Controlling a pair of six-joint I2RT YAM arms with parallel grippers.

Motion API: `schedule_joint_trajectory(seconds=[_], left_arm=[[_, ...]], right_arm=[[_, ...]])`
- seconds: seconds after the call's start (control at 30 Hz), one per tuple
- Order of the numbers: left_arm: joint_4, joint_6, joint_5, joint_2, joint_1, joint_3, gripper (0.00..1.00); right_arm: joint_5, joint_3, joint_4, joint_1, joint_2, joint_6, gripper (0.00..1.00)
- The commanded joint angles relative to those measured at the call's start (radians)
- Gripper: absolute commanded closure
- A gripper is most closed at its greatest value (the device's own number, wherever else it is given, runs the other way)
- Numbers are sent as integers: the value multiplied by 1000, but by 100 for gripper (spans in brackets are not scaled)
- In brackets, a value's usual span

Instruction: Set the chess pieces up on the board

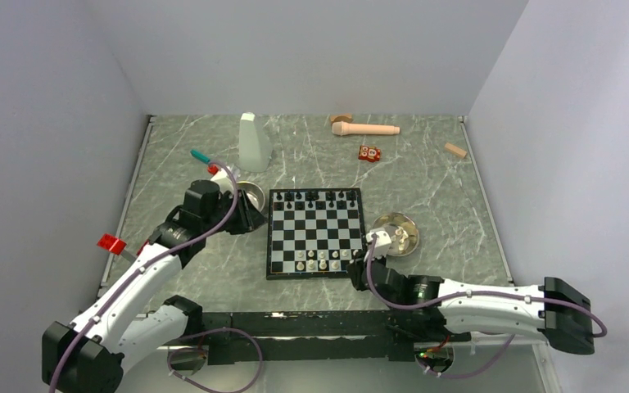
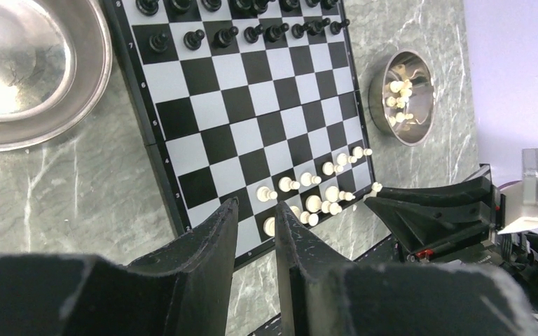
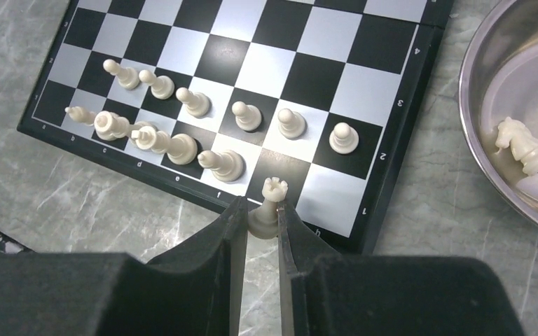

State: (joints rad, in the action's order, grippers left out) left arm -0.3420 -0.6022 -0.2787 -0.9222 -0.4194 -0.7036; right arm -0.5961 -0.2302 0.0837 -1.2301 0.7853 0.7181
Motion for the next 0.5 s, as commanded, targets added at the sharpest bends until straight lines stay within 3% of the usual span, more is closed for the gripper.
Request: schedule_joint_trajectory(seconds=[0.0, 0.27, 0.47], left_arm=[[29, 14, 18, 24, -4, 28, 68], [43, 20, 0, 7, -4, 35, 69], [52, 23, -5, 0, -4, 36, 69]], right_arm=[[-167, 20, -147, -70, 33, -20, 91], [-349, 37, -253, -178, 147, -6, 93], [-459, 38, -231, -233, 198, 59, 93]])
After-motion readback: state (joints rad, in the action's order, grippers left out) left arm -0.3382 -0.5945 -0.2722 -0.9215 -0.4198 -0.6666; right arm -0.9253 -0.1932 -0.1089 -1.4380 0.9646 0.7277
